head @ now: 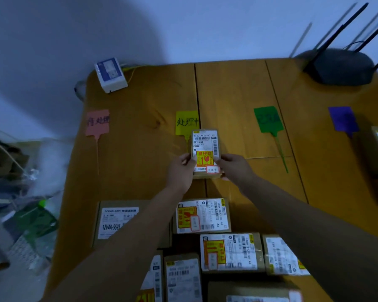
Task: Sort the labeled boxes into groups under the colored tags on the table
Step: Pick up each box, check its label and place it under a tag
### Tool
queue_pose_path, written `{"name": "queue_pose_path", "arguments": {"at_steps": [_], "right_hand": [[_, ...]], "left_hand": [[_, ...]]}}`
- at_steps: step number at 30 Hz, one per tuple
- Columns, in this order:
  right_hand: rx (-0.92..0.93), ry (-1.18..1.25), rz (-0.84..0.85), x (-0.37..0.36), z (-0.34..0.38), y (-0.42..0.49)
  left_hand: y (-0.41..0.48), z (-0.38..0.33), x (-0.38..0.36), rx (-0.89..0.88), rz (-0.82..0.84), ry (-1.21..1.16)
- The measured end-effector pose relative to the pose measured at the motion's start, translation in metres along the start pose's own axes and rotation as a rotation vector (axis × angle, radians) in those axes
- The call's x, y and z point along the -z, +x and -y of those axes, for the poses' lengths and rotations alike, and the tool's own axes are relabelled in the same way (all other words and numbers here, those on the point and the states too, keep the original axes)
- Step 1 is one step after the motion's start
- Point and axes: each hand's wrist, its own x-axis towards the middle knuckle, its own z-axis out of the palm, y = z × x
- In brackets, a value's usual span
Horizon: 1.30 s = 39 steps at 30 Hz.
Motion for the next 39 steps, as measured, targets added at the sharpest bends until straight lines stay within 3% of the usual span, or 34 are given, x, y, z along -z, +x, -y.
{"name": "queue_pose_path", "arguments": {"at_steps": [7, 11, 14, 17, 21, 24, 28, 32, 35, 39], "right_hand": [[0.042, -0.037, -0.052, 0.004, -0.007, -0.023], [0.081, -0.147, -0.011, 0.008, -0.019, -0.045], [0.042, -0.165, 0.078, 0.010, -0.030, -0.057], [0.059, -0.260, 0.172, 0.011, -0.045, -0.061], [0.097, -0.382, 0.238, 0.007, -0.061, -0.062], [0.117, -0.372, 0.211, 0.006, -0.070, -0.063], [0.092, -0.128, 0.240, 0.016, -0.069, -0.070], [0.204, 0.038, 0.251, 0.039, -0.047, -0.088], [0.306, 0.141, 0.289, 0.055, -0.013, -0.099], [0.392, 0.240, 0.294, 0.072, 0.039, -0.119]], "left_hand": [[-0.023, -0.007, 0.025, -0.047, -0.039, -0.024], [-0.053, 0.001, 0.059, -0.035, 0.246, 0.173], [-0.070, 0.010, 0.077, -0.018, 0.439, 0.557], [-0.080, 0.019, 0.084, -0.165, 0.500, 1.040], [-0.084, 0.030, 0.083, -0.310, 0.487, 1.092], [-0.086, 0.036, 0.083, -0.409, 0.411, 1.032], [-0.096, 0.039, 0.086, -0.483, 0.331, 0.731], [-0.115, 0.027, 0.081, -0.576, 0.228, 0.614], [-0.132, 0.002, 0.073, -0.447, 0.196, 0.342], [-0.154, -0.042, 0.066, -0.239, 0.378, 0.012]]}}
